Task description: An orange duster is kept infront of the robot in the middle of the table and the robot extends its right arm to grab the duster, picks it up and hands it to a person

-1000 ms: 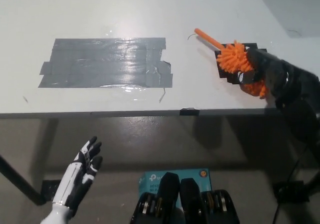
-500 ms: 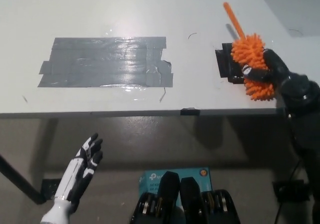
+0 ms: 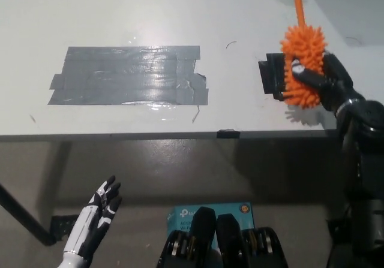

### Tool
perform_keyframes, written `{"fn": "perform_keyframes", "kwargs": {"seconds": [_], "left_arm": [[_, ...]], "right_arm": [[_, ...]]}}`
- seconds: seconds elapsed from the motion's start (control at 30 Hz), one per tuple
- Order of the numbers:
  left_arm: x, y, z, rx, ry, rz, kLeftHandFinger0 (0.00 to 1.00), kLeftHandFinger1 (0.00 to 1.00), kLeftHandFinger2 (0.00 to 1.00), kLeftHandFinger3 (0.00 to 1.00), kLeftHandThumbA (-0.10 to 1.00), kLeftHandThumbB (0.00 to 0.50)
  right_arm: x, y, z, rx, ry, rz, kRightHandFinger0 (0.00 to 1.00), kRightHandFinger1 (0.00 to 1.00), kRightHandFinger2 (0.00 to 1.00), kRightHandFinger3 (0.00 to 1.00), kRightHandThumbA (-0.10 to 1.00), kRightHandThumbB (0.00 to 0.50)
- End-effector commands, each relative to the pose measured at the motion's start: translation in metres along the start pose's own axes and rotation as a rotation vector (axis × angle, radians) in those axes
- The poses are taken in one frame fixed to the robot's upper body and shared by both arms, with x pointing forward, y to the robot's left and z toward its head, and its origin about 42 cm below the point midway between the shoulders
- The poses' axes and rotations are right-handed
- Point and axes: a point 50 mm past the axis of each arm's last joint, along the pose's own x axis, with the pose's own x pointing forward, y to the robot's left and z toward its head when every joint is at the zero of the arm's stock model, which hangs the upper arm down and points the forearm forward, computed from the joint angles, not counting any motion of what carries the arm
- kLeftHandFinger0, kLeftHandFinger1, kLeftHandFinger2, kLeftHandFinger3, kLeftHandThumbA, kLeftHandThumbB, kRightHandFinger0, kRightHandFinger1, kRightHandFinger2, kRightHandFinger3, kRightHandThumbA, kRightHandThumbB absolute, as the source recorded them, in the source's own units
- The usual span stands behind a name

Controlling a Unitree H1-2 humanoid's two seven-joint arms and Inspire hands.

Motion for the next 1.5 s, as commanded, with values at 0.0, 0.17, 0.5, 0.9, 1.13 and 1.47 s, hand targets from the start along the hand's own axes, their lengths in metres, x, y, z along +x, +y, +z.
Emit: {"fn": "perform_keyframes", "kwargs": {"seconds": [0.0, 0.17, 0.5, 0.9, 1.13, 1.47], "left_arm": [[-0.005, 0.006, 0.006, 0.042, -0.077, 0.003, 0.95, 1.0, 1.0, 1.0, 0.88, 0.117], [-0.001, 0.009, 0.014, 0.048, -0.097, 0.013, 0.97, 1.0, 1.0, 1.0, 0.87, 0.14], [-0.002, 0.008, 0.016, 0.086, -0.099, -0.004, 0.95, 1.0, 1.0, 1.0, 0.84, 0.126], [0.0, 0.006, 0.026, 0.065, -0.109, -0.003, 0.96, 1.0, 0.99, 1.0, 0.78, 0.153], [0.007, 0.01, 0.025, 0.073, -0.099, -0.011, 0.97, 1.0, 0.97, 1.0, 0.76, 0.143], [-0.002, 0.009, 0.019, 0.112, -0.088, -0.039, 0.9, 0.95, 0.92, 1.0, 0.7, 0.16]], "right_arm": [[0.018, 0.049, 0.07, 0.4, -0.143, 0.207, 0.0, 0.44, 0.83, 1.0, -0.1, 0.173], [0.027, 0.067, 0.075, 0.451, -0.116, 0.246, 0.0, 0.33, 0.78, 1.0, -0.1, 0.152], [0.049, 0.093, 0.063, 0.501, 0.028, 0.313, 0.0, 0.16, 0.61, 1.0, -0.1, 0.248], [0.056, 0.126, 0.043, 0.466, 0.156, 0.348, 0.0, 0.04, 0.61, 1.0, -0.1, 0.188], [0.058, 0.121, 0.024, 0.48, 0.212, 0.349, 0.0, 0.03, 0.59, 0.48, -0.1, 0.206], [0.029, 0.103, 0.018, 0.511, 0.084, 0.532, 1.0, 1.0, 1.0, 1.0, 0.3, 0.406]]}}
